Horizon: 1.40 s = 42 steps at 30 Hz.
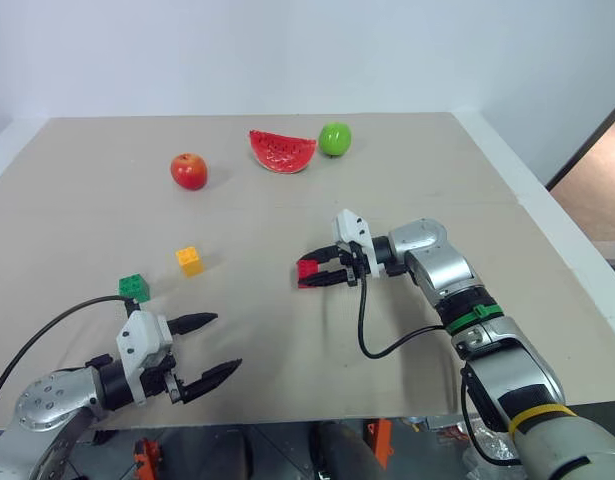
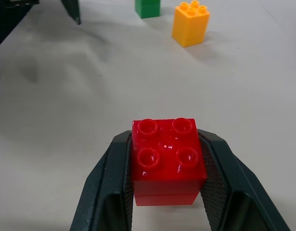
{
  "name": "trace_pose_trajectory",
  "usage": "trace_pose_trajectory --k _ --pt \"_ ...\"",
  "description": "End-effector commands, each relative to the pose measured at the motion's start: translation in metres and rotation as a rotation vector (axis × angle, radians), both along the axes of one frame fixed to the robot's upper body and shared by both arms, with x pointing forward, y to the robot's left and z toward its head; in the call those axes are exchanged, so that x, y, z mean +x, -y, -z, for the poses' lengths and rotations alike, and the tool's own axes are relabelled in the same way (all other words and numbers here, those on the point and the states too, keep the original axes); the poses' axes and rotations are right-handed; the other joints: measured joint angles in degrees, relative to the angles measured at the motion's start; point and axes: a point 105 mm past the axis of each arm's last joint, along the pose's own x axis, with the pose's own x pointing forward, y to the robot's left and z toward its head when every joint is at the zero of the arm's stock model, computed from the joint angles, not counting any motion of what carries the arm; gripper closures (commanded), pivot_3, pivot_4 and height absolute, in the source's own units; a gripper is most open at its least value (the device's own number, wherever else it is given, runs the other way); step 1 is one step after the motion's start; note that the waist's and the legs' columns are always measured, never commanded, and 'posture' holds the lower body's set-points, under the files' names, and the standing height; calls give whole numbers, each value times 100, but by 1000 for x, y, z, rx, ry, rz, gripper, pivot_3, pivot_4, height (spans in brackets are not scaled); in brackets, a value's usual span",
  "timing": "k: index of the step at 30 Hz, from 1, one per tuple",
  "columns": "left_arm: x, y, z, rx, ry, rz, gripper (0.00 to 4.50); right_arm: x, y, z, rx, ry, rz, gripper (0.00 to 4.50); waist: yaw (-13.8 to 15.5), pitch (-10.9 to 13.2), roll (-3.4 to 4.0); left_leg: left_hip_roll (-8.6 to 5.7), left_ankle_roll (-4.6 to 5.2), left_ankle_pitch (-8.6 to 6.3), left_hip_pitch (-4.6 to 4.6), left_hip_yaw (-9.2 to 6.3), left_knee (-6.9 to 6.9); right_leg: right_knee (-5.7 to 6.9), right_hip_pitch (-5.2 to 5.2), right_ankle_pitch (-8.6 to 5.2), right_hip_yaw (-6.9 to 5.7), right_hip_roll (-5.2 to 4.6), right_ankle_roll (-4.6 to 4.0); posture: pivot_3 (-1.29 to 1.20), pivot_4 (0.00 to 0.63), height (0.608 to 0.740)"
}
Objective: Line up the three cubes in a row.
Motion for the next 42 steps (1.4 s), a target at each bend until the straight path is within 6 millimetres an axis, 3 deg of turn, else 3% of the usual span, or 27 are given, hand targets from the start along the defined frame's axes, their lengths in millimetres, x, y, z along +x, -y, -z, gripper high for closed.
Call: trace_pose_trajectory --k 1,20,22,28,33,37,40,42 --pt "0 1 -11 -8 46 0 0 -4 -2 -5 25 15 -31 3251 -1 0 0 5 0 0 1 0 0 0 0 3 0 6 -6 0 150 740" --pt "6 9 -13 0 103 13 0 -2 -7 8 41 -6 -30 3251 -2 0 0 37 -1 0 5 2 0 0 -2 10 0 36 -28 0 150 740" --pt "7 9 -13 1 106 14 0 -2 -6 9 40 -12 -29 2203 -3 0 0 39 -1 0 6 3 0 0 -2 11 1 38 -29 0 150 740" --pt "10 8 -14 5 117 5 0 -3 -6 -4 90 2 -31 179 -3 0 1 45 -1 0 7 3 -1 0 -3 12 2 47 -32 0 150 740" --pt "19 -7 -22 -15 168 -133 0 -6 -3 -40 202 15 -4 46 -2 0 1 48 -1 0 6 3 -1 0 -4 12 1 47 -33 0 150 740" --pt "41 -36 -37 -83 251 -431 0 -5 3 -75 324 60 80 46 0 0 1 48 -1 0 6 0 0 1 -3 13 -1 47 -33 0 150 740" --pt "56 -54 -43 -132 281 -666 0 -7 6 -85 360 115 122 46 2 -1 -2 47 -1 0 6 -5 4 1 2 15 -4 47 -29 0 150 740" --pt "64 -54 -37 -157 248 -764 0 -10 8 -86 368 125 138 46 2 -1 -2 46 -1 1 8 -5 4 1 4 17 -2 49 -28 0 150 740"
